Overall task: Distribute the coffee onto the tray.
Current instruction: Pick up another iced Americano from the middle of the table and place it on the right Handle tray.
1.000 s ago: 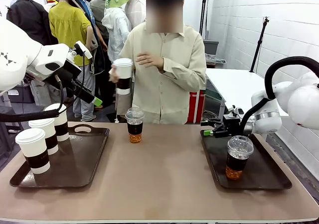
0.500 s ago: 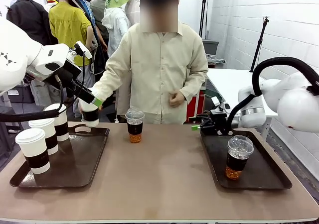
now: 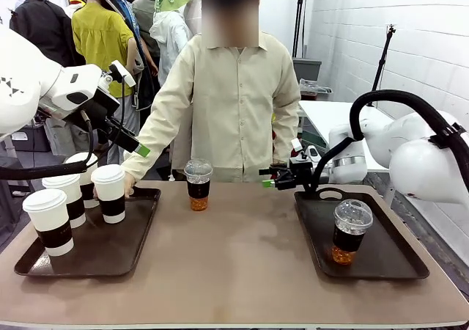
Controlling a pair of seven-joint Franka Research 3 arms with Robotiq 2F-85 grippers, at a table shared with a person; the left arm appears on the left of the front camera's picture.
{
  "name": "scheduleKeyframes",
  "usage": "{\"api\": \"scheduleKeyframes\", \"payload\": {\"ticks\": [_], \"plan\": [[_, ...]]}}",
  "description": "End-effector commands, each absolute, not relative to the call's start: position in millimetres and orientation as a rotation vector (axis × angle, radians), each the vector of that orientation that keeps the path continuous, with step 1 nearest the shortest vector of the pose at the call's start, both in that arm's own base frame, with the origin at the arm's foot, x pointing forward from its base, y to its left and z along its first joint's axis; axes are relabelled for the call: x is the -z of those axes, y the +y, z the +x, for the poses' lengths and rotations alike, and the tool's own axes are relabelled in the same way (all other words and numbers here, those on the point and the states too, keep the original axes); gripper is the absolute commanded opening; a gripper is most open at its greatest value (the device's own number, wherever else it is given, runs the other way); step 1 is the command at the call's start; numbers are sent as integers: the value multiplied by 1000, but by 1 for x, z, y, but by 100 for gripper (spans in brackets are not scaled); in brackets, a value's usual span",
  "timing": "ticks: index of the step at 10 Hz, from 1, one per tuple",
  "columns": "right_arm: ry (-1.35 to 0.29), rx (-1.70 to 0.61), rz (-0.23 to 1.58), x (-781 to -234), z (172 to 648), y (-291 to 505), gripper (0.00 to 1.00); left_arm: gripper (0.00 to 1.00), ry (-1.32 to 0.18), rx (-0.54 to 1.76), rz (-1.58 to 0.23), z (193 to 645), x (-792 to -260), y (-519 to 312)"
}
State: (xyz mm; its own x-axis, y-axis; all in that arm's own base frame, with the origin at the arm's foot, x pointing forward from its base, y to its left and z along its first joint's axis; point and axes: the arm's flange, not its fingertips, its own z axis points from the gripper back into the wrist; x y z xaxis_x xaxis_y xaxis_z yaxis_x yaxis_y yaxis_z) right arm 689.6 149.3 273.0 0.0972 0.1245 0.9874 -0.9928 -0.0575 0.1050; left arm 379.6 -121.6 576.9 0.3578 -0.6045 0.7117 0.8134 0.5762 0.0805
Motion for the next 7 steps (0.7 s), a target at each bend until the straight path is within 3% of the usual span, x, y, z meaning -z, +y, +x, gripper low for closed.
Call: {"api": "scheduleKeyframes", "payload": {"ticks": [1,7], "plan": [[-1000,-1226,1196,-272,698,164,100,100,-770,932,-315,380,-576,-121],[-1008,-1243,1204,-270,690,163,100,100,-770,932,-315,380,-576,-121]]}}
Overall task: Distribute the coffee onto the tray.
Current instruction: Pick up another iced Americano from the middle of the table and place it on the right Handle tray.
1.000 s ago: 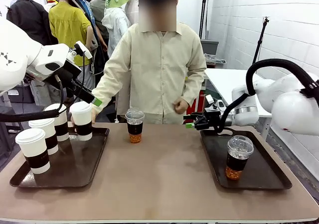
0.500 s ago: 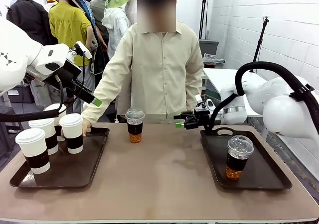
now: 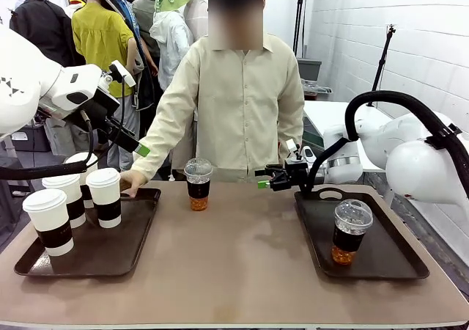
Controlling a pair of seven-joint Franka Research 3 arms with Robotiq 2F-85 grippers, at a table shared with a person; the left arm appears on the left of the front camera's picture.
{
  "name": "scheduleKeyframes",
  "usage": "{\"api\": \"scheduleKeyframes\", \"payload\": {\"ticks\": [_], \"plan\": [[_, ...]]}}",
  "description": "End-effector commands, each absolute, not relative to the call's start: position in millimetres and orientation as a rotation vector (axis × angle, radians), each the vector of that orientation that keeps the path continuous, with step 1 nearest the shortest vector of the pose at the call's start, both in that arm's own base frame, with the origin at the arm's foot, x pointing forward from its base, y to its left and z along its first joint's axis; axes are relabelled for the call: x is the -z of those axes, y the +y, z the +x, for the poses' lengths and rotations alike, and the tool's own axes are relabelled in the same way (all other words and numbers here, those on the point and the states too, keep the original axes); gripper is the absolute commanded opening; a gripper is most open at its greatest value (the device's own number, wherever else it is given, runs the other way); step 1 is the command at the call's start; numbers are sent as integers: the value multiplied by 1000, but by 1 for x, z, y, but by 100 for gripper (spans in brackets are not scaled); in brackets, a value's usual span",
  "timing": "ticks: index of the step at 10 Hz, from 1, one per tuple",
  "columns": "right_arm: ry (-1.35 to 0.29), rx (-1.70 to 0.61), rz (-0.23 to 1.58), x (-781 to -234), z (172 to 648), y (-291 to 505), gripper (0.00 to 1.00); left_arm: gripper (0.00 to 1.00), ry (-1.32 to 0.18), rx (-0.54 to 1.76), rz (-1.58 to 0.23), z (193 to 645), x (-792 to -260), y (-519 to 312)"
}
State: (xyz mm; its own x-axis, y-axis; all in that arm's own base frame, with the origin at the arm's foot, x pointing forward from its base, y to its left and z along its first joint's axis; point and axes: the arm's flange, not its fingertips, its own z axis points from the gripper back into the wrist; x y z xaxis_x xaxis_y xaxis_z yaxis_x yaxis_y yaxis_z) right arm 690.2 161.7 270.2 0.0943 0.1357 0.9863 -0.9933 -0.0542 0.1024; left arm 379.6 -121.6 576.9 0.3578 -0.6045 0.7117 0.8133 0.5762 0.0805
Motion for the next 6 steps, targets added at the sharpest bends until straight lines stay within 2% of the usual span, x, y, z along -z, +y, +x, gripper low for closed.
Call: {"api": "scheduleKeyframes", "payload": {"ticks": [1,6], "plan": [[-1008,-1243,1204,-270,690,163,100,100,-770,932,-315,380,-576,-121],[-1032,-1233,1156,-269,690,190,100,100,-770,932,-315,380,-576,-121]]}}
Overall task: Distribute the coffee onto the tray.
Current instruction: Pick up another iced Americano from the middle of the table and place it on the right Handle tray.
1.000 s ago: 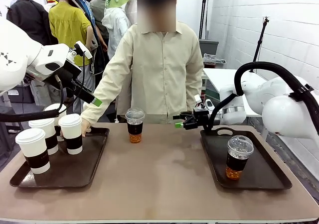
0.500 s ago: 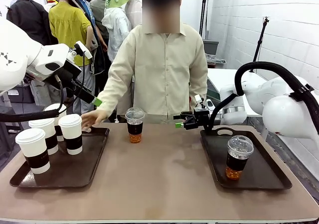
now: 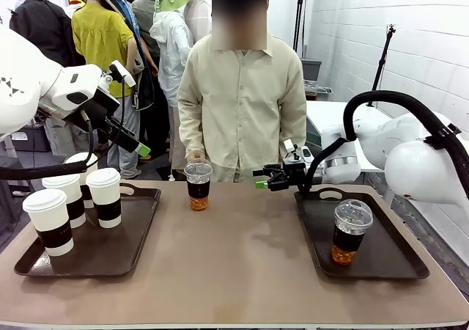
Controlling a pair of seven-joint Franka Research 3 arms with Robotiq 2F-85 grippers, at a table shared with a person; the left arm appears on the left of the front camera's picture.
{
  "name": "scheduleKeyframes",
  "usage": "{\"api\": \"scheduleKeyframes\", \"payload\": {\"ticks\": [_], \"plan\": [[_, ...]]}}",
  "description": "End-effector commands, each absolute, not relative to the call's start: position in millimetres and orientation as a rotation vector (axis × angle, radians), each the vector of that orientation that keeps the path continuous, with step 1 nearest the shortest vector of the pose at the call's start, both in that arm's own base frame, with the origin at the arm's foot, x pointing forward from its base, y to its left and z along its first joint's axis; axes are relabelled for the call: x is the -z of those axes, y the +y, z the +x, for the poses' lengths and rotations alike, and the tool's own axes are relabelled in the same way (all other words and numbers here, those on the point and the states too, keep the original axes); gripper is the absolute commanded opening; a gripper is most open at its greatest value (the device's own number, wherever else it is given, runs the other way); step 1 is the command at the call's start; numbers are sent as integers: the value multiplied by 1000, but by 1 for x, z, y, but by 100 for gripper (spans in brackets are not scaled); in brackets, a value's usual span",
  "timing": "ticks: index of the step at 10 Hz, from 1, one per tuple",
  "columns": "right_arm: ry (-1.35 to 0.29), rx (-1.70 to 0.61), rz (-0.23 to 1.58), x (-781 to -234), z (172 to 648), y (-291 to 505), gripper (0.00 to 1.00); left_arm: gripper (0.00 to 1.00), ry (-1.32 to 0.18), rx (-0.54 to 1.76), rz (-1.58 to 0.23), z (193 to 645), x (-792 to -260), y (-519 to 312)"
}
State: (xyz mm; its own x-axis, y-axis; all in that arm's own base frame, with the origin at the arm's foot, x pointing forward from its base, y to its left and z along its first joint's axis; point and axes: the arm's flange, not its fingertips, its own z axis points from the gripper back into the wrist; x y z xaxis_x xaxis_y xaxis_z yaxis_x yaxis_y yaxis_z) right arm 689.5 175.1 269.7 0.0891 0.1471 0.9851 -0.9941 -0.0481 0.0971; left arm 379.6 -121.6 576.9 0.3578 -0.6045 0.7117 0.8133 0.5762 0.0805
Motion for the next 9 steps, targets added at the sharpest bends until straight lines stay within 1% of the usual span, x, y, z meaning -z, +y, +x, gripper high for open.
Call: {"api": "scheduleKeyframes", "payload": {"ticks": [1,9], "plan": [[-1033,-1234,1155,-269,691,198,100,100,-770,932,-315,380,-576,-121],[-1059,-1235,1221,-261,693,261,100,100,-770,932,-315,380,-576,-121]]}}
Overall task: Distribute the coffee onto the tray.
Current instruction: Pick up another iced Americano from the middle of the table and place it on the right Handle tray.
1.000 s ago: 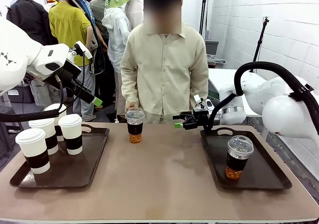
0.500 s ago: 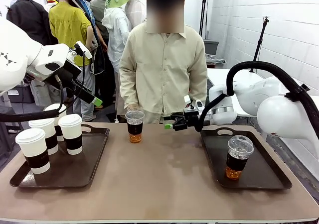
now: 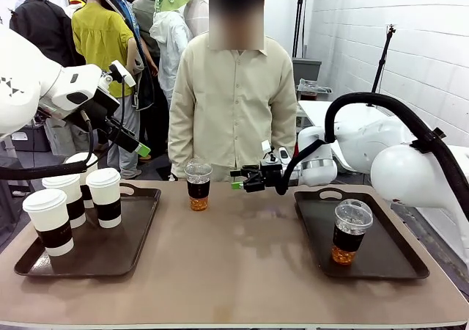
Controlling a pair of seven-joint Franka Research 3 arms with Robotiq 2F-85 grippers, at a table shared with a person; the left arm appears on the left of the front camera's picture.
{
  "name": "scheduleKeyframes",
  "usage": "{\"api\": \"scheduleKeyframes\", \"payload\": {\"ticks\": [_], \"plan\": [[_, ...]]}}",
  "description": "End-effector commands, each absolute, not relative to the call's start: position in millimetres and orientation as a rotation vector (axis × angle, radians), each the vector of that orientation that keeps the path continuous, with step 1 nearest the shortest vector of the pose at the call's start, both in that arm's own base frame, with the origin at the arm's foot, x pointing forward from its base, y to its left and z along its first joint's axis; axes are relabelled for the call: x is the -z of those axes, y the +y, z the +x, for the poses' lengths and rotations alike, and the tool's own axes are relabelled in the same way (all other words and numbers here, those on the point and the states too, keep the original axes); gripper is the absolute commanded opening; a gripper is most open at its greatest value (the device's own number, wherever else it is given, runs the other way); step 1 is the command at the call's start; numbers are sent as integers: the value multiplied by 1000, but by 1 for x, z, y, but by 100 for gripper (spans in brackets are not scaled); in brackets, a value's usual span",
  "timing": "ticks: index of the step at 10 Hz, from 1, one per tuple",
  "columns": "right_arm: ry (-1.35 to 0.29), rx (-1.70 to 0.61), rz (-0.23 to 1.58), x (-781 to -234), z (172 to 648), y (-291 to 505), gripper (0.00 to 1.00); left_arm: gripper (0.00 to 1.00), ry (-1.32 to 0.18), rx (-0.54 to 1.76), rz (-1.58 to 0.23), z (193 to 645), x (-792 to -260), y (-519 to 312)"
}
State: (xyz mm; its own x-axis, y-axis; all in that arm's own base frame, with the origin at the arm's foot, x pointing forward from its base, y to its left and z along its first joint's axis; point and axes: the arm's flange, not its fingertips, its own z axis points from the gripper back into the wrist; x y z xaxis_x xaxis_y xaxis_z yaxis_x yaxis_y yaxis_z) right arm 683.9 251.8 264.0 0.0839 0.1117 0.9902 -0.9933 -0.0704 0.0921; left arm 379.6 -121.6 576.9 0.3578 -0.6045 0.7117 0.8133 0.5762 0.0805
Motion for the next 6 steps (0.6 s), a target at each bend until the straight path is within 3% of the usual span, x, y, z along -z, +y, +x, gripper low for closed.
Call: {"api": "scheduleKeyframes", "payload": {"ticks": [1,6], "plan": [[-1055,-1242,1215,-258,693,267,100,100,-770,932,-315,380,-576,-121],[-1024,-1258,1229,-257,684,267,100,100,-770,932,-315,380,-576,-121]]}}
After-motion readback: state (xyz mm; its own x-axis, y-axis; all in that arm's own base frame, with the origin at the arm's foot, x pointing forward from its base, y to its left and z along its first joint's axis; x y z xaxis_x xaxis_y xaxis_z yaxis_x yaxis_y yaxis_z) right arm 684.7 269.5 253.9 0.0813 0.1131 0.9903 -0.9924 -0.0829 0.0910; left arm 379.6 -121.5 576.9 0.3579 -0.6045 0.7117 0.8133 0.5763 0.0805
